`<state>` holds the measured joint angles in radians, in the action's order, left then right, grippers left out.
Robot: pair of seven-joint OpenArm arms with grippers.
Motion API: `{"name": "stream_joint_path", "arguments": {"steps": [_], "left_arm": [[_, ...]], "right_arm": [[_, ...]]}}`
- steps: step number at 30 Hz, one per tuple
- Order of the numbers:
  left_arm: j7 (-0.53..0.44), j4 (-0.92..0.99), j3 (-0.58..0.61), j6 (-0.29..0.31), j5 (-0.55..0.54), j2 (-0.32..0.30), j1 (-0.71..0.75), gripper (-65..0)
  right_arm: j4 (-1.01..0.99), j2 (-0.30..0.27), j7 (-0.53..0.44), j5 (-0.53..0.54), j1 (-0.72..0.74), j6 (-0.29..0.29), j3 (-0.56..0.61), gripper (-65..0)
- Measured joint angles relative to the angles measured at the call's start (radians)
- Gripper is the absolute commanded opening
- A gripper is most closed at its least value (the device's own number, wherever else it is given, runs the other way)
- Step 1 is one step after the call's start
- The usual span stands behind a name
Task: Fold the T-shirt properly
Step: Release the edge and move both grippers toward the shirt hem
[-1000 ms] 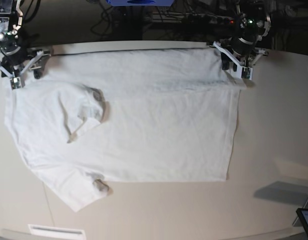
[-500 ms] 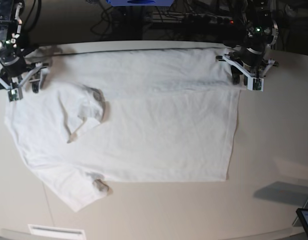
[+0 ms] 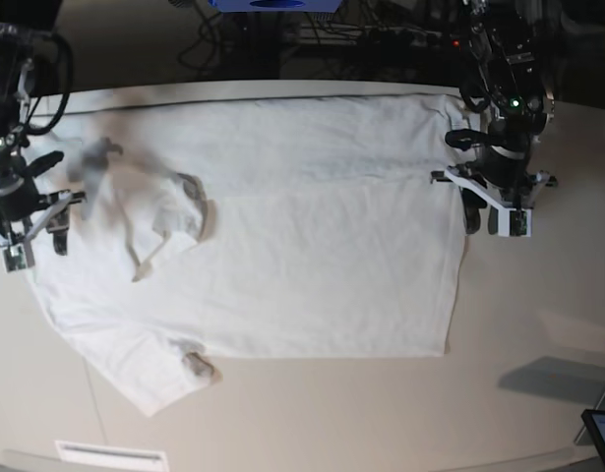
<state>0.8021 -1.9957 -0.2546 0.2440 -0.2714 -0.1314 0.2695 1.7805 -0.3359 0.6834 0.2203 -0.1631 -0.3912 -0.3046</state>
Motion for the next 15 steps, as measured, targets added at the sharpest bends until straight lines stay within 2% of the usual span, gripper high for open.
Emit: {"name": "stream_joint_path", "arguments": {"steps": [3,5,8,12,15], "left_arm": [[0.085,0.015,0.006,0.006,-0.002,-0.039,-0.095,-44.7],[0.124,0.035,0.006,0.004,-0.001,-0.06,-0.166,-44.7],[0.137,0.053,0.001,0.0,0.005,-0.064,-0.231,-44.7],[0.142,0.063,0.006,0.007,0.001,-0.095,-0.229,-44.7],[0.141,0.063,-0.001,0.0,0.005,-0.095,-0.227,-44.7]], "right_arm": [[-0.11,0.005,0.093,-0.002,0.157,-0.144,-0.006,-29.6],[-0.19,0.006,0.131,-0.001,0.25,-0.193,-0.006,-29.5],[-0.312,0.003,0.167,0.002,0.375,-0.197,-0.009,-29.5],[-0.5,0.001,0.167,-0.005,0.504,-0.198,-0.013,-29.3],[-0.675,-0.002,0.104,-0.004,0.603,-0.241,-0.011,-29.3]]}}
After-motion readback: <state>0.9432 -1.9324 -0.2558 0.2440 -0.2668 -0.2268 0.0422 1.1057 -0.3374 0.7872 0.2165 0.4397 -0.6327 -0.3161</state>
